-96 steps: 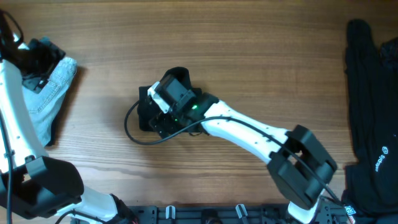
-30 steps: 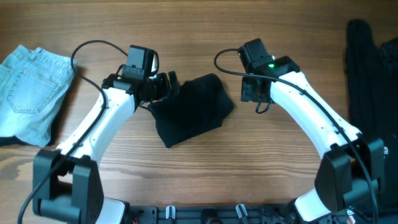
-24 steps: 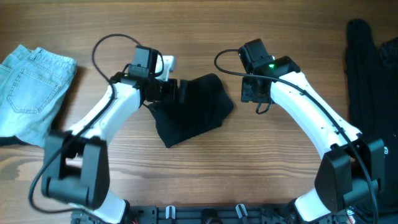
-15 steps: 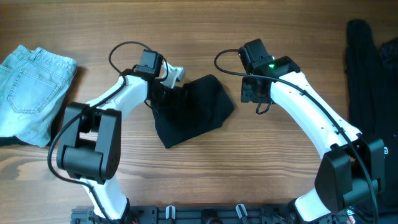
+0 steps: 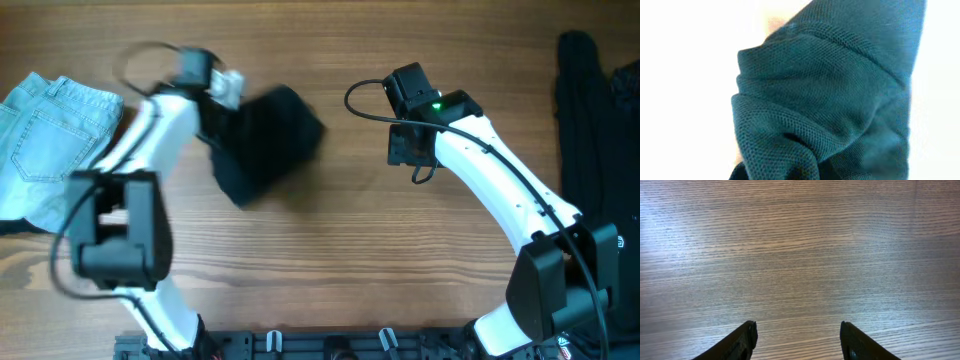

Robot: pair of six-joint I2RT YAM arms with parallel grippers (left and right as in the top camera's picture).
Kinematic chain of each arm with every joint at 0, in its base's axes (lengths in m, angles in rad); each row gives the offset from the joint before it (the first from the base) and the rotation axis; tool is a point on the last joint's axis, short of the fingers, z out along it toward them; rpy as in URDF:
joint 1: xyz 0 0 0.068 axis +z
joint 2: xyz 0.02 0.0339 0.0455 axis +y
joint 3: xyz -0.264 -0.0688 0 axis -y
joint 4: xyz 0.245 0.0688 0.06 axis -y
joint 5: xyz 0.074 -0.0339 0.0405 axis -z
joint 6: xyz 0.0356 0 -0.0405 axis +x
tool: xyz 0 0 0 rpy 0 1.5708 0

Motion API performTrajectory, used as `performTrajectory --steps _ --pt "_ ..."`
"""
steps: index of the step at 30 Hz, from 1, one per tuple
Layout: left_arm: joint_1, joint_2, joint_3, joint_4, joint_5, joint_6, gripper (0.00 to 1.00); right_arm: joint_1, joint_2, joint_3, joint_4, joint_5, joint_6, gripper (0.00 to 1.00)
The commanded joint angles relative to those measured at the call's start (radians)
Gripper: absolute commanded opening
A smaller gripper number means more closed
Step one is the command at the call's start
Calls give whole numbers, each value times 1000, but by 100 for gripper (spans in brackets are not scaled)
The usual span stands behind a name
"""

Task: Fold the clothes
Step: 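Carry the shirt left with the left gripper and place it on the jeans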

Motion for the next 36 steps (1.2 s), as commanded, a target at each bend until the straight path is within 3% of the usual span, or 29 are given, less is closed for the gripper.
performTrajectory --steps 1,16,17,18,20,25,28,33,36 --pt "175 -163 119 31 -102 -86 4 -2 -8 2 -2 -3 0 59" --pt "759 -187 119 153 -102 -86 5 -2 -8 2 -1 -4 0 59" --pt "785 -187 119 153 -102 -86 20 -2 -8 2 -1 -4 0 59" --pt "806 -187 119 153 -102 -86 55 -2 -8 2 -1 -5 0 59" --pt "850 -187 119 151 -102 -89 100 -2 -8 2 -2 -4 0 59" --pt "971 -188 119 146 -98 -256 100 -2 -8 2 -5 -4 0 59" --pt "987 -190 119 153 45 -262 100 -2 -8 2 3 -4 0 59" --pt "919 -190 119 189 261 -258 100 -2 -8 2 9 -5 0 59" --pt "844 -189 118 183 281 -258 100 -2 -8 2 11 -5 2 59"
